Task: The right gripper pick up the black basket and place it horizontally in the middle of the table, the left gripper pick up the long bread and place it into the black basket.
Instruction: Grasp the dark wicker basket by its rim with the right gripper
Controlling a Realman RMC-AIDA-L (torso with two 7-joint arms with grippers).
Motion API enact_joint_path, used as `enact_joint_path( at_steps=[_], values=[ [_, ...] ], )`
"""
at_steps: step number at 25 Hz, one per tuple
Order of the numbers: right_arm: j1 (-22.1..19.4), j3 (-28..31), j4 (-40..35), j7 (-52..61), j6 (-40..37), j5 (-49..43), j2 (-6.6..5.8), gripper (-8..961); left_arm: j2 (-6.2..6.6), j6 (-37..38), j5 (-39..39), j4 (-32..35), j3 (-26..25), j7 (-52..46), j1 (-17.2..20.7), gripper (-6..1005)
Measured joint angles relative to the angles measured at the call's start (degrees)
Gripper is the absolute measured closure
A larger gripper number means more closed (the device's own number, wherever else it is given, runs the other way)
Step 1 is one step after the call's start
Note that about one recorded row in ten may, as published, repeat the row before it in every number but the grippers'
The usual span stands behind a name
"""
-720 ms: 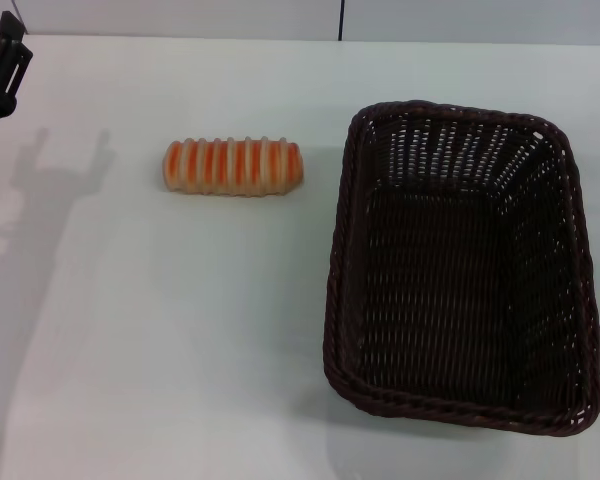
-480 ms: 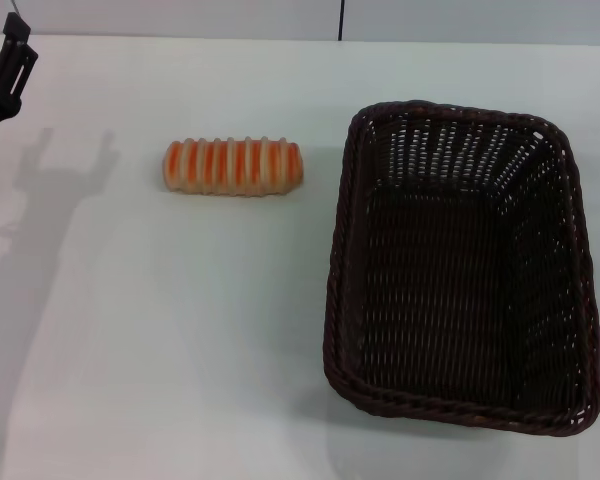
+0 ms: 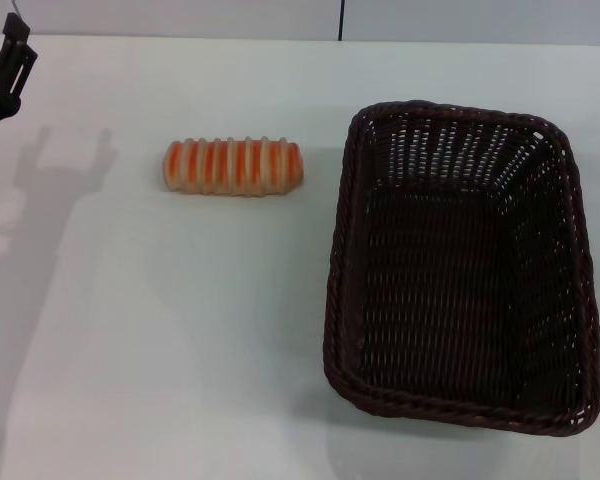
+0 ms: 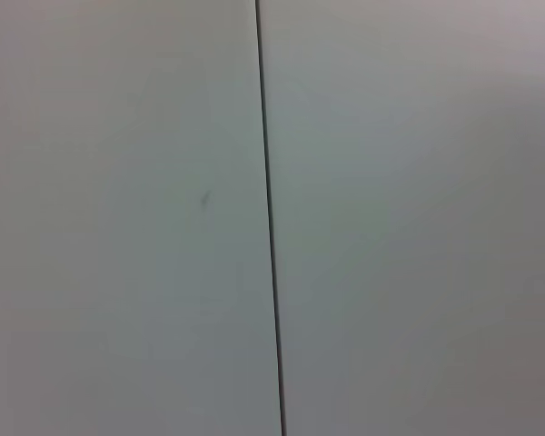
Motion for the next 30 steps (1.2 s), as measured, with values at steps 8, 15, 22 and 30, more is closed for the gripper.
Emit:
enact_joint_path(
  at_steps=[8,15,22,30],
  values=[
    [-0.5,0.0,-0.6,0.0,2.2,0.0,0.12,325,0.15,-0.1,0.0,0.1,-0.6,0.0,-0.8,154],
    [-0.9,-0.8,-3.6,-8.2,8.0,-0.7,0.11,326,0.25,-1.3,0.0,0.1,-1.4,0.0,-1.0,155],
    [-12.0,-0.9,-29.9,-19.6,27.1,-0.3,-0.21,326,0.38,-2.2,0.0,0.1,-2.2,0.0,-0.6,155],
    [-19.8,0.6,-51.8,-36.1,45.6,10.3,-0.12,326,0.48,-2.2,0.0,0.1,-2.4,-0.1,-0.4,156]
  ],
)
